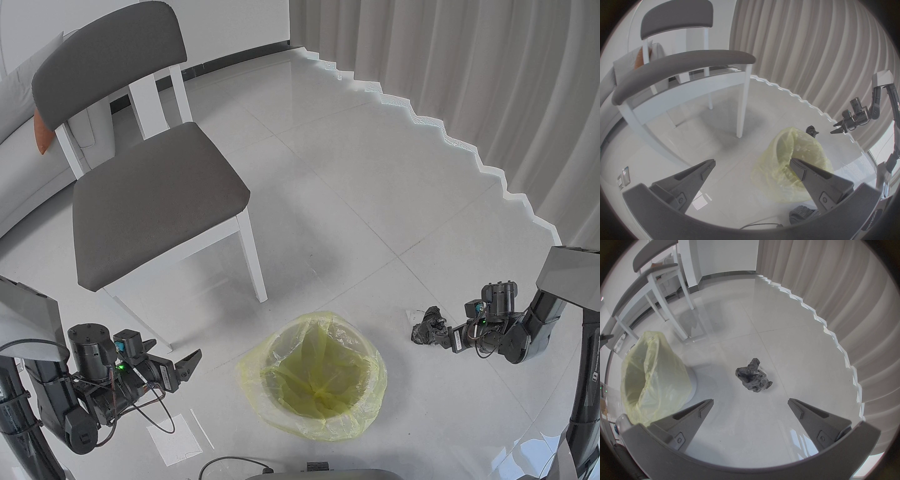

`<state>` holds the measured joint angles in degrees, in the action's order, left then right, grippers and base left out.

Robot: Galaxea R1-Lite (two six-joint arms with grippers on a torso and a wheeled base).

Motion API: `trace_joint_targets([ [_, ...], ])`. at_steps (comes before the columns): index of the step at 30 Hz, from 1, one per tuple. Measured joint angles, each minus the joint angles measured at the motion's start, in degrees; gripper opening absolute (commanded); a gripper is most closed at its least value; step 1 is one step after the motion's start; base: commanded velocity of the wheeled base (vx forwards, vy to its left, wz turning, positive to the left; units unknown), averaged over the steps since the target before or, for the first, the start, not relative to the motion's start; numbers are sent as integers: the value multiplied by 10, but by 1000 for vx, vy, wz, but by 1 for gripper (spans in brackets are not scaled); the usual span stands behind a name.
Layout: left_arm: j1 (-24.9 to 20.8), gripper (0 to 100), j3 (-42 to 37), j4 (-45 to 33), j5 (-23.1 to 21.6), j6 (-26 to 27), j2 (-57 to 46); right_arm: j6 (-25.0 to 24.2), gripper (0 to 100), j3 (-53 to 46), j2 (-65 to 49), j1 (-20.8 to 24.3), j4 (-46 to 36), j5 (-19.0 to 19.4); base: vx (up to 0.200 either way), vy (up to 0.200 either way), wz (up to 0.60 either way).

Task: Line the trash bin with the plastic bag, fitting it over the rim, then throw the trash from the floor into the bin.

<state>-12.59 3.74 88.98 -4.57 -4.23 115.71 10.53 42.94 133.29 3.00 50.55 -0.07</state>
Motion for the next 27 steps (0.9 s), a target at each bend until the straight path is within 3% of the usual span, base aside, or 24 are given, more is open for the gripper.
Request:
trace_joint_targets([
  [10, 30, 100, -26, 0, 1, -14, -36, -1, 100, 134, 80, 4, -63, 0, 0, 0, 0],
  [27, 31, 100, -27, 0, 10, -15, -28, -16, 100, 362, 153, 4, -262, 5, 0, 0, 0],
])
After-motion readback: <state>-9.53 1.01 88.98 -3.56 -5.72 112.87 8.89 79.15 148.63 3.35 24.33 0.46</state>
